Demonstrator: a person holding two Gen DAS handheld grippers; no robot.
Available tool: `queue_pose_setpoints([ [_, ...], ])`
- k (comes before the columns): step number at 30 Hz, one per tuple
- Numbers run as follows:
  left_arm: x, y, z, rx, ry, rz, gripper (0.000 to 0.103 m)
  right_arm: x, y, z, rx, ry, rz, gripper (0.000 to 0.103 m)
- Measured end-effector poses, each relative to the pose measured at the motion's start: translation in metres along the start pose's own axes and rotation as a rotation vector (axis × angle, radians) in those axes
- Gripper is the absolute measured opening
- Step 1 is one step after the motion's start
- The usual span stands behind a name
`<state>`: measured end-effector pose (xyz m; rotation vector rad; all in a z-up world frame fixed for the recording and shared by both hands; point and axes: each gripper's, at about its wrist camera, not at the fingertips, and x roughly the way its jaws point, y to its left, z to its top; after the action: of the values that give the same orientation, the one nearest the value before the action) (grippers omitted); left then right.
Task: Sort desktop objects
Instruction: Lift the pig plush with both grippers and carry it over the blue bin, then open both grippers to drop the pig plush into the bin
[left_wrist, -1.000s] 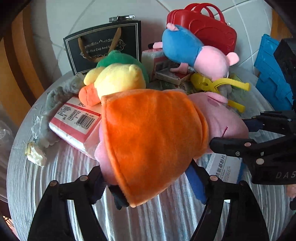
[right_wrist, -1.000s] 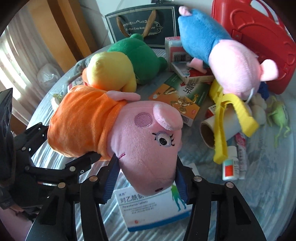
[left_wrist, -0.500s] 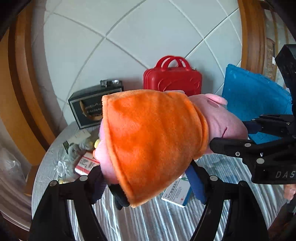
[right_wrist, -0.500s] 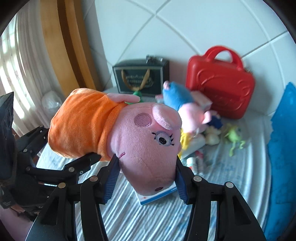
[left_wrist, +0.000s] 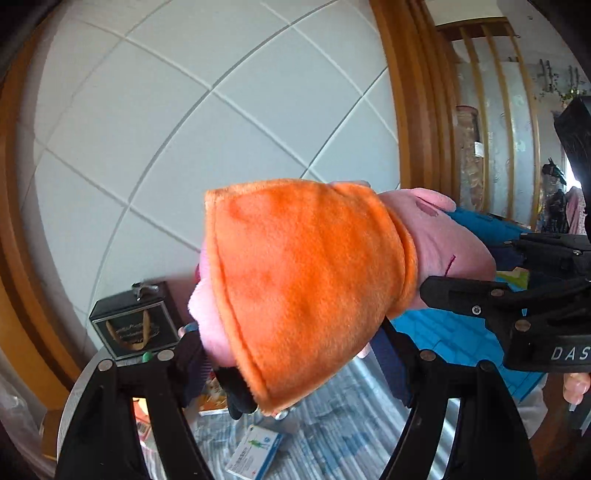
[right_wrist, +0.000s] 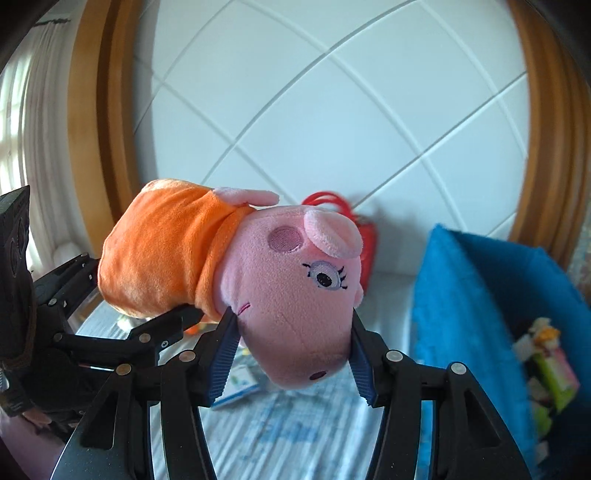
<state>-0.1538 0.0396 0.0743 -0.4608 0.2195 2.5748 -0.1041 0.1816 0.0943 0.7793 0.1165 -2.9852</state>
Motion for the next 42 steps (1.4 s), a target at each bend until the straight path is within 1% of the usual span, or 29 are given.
queue_pose_setpoints([
  [2, 0.005, -0.043, 0.019, 0.019, -0.027, -0.019, 0.077, -0.021, -0.039, -0.002, 0.007, -0.024, -0.029, 0.054],
  [5, 0.021, -0.114, 0.047, 0.029, -0.045, -0.049, 0.077, -0.049, -0.111, -0.004, 0.016, -0.038, -0.060, 0.054],
  [8, 0.040, -0.195, 0.077, 0.028, -0.038, -0.077, 0.077, -0.068, -0.188, -0.002, 0.013, -0.033, -0.093, 0.054],
  [11, 0.068, -0.266, 0.101, 0.039, -0.005, -0.094, 0.077, -0.080, -0.265, -0.003, 0.020, -0.001, -0.101, 0.054],
  [13, 0.091, -0.305, 0.113, 0.049, 0.045, -0.099, 0.077, -0.079, -0.314, -0.005, 0.036, 0.043, -0.092, 0.054],
  [16, 0.132, -0.351, 0.122, 0.055, 0.158, -0.111, 0.078, -0.066, -0.372, -0.013, 0.077, 0.113, -0.074, 0.054],
  [18, 0.157, -0.377, 0.123, 0.059, 0.241, -0.120, 0.078, -0.059, -0.396, -0.023, 0.106, 0.169, -0.070, 0.054],
  [20, 0.180, -0.397, 0.116, 0.047, 0.334, -0.135, 0.078, -0.046, -0.421, -0.036, 0.131, 0.239, -0.063, 0.055],
  [22, 0.201, -0.412, 0.108, 0.028, 0.422, -0.145, 0.078, -0.035, -0.438, -0.050, 0.158, 0.297, -0.046, 0.055],
  [23, 0.211, -0.416, 0.104, 0.019, 0.463, -0.144, 0.078, -0.038, -0.444, -0.058, 0.172, 0.319, -0.039, 0.055],
  [27, 0.233, -0.424, 0.090, -0.006, 0.572, -0.146, 0.078, -0.025, -0.461, -0.081, 0.223, 0.394, -0.007, 0.057],
  [29, 0.235, -0.423, 0.087, -0.028, 0.607, -0.156, 0.078, -0.021, -0.470, -0.088, 0.236, 0.416, -0.019, 0.058],
  [31, 0.232, -0.423, 0.089, -0.024, 0.598, -0.138, 0.078, -0.016, -0.472, -0.090, 0.222, 0.432, -0.054, 0.058],
  [33, 0.228, -0.421, 0.090, -0.026, 0.588, -0.126, 0.078, -0.014, -0.475, -0.092, 0.222, 0.438, -0.038, 0.059],
  [37, 0.207, -0.409, 0.092, -0.043, 0.539, -0.113, 0.078, -0.021, -0.469, -0.088, 0.182, 0.410, -0.103, 0.063],
  [38, 0.202, -0.405, 0.093, -0.048, 0.523, -0.110, 0.078, -0.024, -0.468, -0.088, 0.187, 0.399, -0.103, 0.069],
  [39, 0.195, -0.401, 0.094, -0.054, 0.505, -0.108, 0.078, -0.028, -0.469, -0.089, 0.191, 0.385, -0.100, 0.073],
  [41, 0.179, -0.397, 0.096, -0.063, 0.465, -0.105, 0.078, -0.037, -0.467, -0.088, 0.194, 0.349, -0.106, 0.086],
  [42, 0.172, -0.394, 0.097, -0.065, 0.447, -0.100, 0.078, -0.039, -0.466, -0.088, 0.196, 0.335, -0.113, 0.088],
])
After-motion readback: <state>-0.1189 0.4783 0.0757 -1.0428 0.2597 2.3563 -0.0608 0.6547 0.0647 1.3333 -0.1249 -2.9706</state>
